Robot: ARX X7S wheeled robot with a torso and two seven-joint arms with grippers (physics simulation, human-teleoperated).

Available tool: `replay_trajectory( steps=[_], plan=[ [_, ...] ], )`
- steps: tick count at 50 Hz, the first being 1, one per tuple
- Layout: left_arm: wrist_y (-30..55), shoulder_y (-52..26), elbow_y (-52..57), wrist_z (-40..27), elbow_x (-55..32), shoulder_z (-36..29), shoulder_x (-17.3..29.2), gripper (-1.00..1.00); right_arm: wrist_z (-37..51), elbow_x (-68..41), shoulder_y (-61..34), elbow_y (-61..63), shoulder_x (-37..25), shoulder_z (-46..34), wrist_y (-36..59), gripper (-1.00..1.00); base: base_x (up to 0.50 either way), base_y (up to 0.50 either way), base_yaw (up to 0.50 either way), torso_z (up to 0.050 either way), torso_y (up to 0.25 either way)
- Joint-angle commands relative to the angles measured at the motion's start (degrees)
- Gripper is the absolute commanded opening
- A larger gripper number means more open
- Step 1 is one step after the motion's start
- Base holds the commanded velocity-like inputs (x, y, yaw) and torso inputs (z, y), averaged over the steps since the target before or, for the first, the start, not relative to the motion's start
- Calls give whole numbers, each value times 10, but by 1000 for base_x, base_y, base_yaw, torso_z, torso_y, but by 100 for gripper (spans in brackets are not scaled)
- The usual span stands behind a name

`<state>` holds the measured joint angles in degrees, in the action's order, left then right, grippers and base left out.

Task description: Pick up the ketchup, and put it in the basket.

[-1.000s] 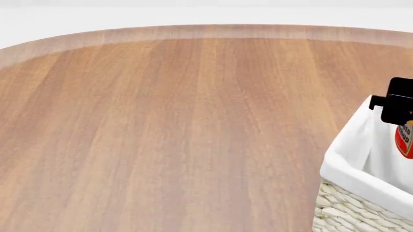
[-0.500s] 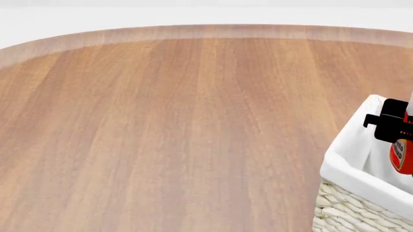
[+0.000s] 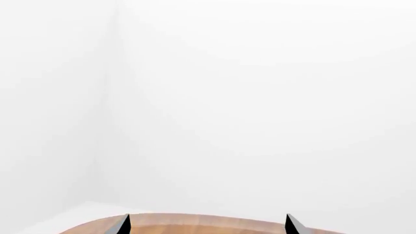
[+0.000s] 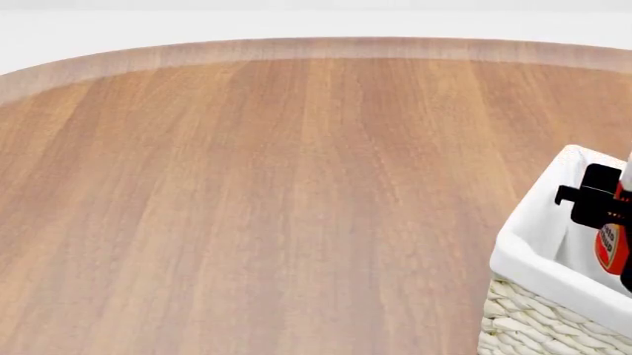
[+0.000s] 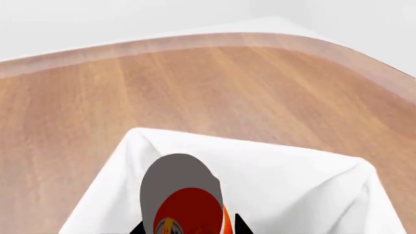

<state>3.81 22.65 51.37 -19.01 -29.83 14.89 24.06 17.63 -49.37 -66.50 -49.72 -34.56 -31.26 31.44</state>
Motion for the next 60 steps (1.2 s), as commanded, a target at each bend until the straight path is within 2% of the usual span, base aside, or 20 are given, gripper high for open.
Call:
replay_trajectory(
  steps=[1, 12, 13, 30, 36, 51, 60],
  plan=[
    [2, -4, -3, -3, 5, -5, 1, 100, -23, 29, -11, -44, 15, -3, -26, -100, 0, 0, 0, 0, 0],
    [2, -3, -1, -6, 3, -5, 4, 100, 6, 23, -2, -13, 4, 8, -27, -100, 0, 0, 0, 0, 0],
    [2, -3, 0, -6, 3, -6, 5, 100, 8, 22, -2, -9, 3, 9, -27, 100, 0, 0, 0, 0, 0],
    [-2, -1, 2, -9, -3, -2, 7, 100, 25, 20, -5, 22, -3, 22, -45, 100, 0, 0, 0, 0, 0],
    [-3, -1, 2, -10, 0, -5, 7, 100, 51, 17, 6, 53, -10, 45, -86, 100, 0, 0, 0, 0, 0],
    [-10, 6, 6, -11, -2, -2, 8, 100, 109, 36, 61, 217, -51, 95, -226, 100, 0, 0, 0, 0, 0],
    [-14, 8, 11, -11, -5, 0, 10, 100, 150, 67, 81, 303, -73, 96, -256, 100, 0, 0, 0, 0, 0]
  ],
)
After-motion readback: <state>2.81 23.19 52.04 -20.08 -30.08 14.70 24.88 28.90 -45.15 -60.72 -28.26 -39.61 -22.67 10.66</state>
